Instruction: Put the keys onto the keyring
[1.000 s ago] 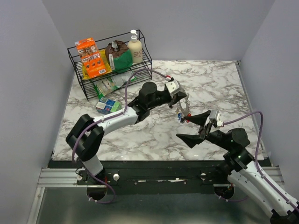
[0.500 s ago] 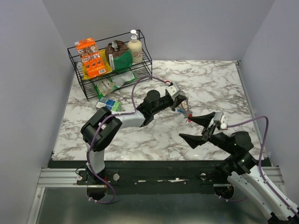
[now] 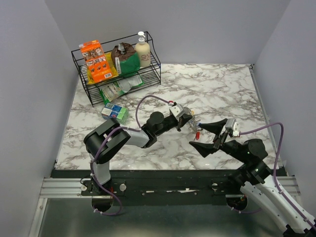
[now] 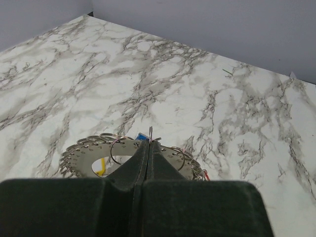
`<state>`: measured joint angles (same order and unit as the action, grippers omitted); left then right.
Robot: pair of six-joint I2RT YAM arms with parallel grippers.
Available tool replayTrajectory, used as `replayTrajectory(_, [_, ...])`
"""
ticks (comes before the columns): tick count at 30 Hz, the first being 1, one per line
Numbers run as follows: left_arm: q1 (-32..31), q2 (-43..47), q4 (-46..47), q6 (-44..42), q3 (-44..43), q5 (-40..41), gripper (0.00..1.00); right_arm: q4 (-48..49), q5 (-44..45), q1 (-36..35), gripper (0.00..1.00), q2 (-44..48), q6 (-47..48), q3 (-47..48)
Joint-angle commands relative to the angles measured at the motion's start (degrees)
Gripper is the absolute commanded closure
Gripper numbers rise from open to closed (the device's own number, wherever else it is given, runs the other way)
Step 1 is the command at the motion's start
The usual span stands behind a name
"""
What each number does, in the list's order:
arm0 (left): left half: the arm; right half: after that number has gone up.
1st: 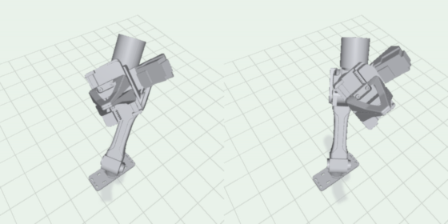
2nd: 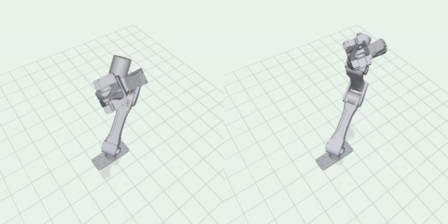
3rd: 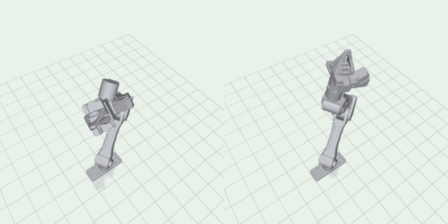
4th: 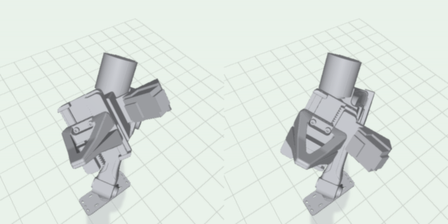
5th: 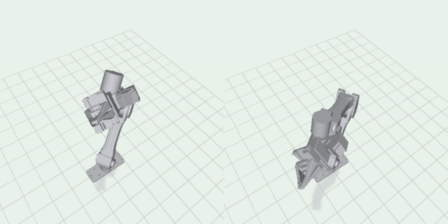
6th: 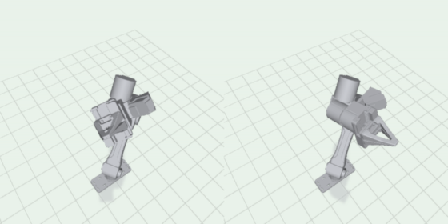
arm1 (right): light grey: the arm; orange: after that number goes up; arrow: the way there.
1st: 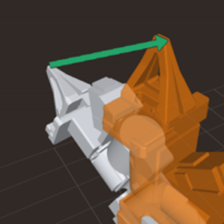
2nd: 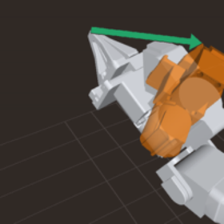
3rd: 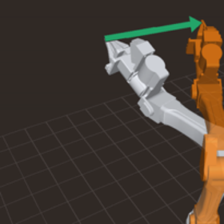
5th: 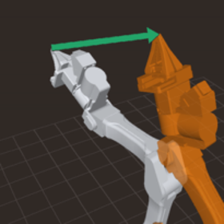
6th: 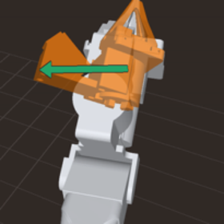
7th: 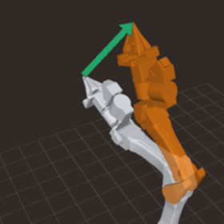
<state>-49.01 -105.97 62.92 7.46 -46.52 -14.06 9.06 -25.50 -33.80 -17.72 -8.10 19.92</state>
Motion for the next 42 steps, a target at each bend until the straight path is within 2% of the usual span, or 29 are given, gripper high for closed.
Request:
replayTrajectory(1, [-0.56,3.58,3.27,0.45,3.98,3.95,1.00,-1.15,0.54,-0.39,0.00,0.05,-0.16,-0.41])
replayTrajectory(19, [-2.23,10.26,7.22,3.26,16.99,5.54,1.00,1.57,-1.13,-0.30,0.00,-3.29,-1.31,-0.67])
replayTrajectory(29, [-5.91,12.63,7.49,6.86,23.23,7.91,1.00,2.01,-2.28,-0.30,0.00,-5.31,-1.57,0.03])
replayTrajectory(35, [-7.94,16.85,-3.92,8.88,23.14,8.00,1.00,2.37,-3.07,-0.21,0.00,-6.37,-1.66,0.38])
replayTrajectory(42, [-10.31,22.82,-15.88,9.06,23.14,9.67,0.93,3.68,-4.12,-0.30,0.00,-7.86,-2.10,0.29])
